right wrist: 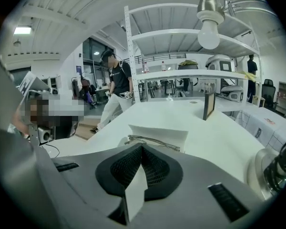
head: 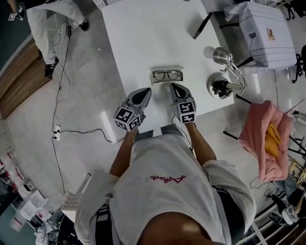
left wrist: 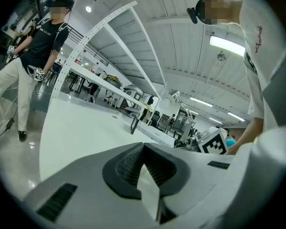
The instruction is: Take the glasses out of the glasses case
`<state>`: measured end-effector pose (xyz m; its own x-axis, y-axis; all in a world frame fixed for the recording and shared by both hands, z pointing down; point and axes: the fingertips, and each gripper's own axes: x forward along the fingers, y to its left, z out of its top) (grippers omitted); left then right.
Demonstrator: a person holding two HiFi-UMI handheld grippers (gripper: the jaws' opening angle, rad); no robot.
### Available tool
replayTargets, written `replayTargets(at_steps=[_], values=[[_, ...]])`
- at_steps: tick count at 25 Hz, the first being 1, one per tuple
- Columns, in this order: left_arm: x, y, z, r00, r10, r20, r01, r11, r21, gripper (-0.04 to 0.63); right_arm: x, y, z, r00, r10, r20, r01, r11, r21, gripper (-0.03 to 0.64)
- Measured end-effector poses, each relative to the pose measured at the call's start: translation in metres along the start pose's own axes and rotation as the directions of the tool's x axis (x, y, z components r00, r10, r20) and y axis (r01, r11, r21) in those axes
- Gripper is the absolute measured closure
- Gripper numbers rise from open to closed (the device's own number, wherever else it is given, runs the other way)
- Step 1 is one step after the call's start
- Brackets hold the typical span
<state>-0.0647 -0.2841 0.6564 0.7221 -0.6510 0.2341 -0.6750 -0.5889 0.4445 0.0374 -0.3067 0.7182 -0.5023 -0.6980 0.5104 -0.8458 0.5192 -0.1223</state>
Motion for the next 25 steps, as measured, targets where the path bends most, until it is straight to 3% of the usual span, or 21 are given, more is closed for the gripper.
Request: replayTargets(at_steps=[12,16,18,20,25], values=[[-0.01,-0.007,0.0,1.0,0.004,0.015,-0.004,1.0,-0.01,0.569,0.049,-0.009,0.012,0.998,0.036,-0.046,-0.041,0.994,-0.104,0.62],[-0.014,-0.005,0.001,1.0,0.01,0.019,-0.01,1.0,-0.01,0.57,0.057,-0.003,0.014,0.995,0.048,-0.089,-0.07,0.96,-0.27,0.62],[-0.016,-0.002,0.003,1.0,0.014,0.022,-0.014,1.0,-0.009,0.569,0.061,0.001,0.013,0.992,0.041,-0.122,-0.088,0.911,-0.402,0.62],[-0.017,-0.002,0.003,1.0,0.015,0.021,-0.015,1.0,-0.008,0.571,0.063,0.005,0.011,0.989,0.026,-0.146,-0.102,0.834,-0.542,0.62],[-0.015,-0.002,0.0,1.0,0.008,0.018,-0.007,1.0,-0.01,0.569,0.067,0.013,0.002,0.983,-0.03,-0.183,-0.137,0.544,-0.828,0.62]])
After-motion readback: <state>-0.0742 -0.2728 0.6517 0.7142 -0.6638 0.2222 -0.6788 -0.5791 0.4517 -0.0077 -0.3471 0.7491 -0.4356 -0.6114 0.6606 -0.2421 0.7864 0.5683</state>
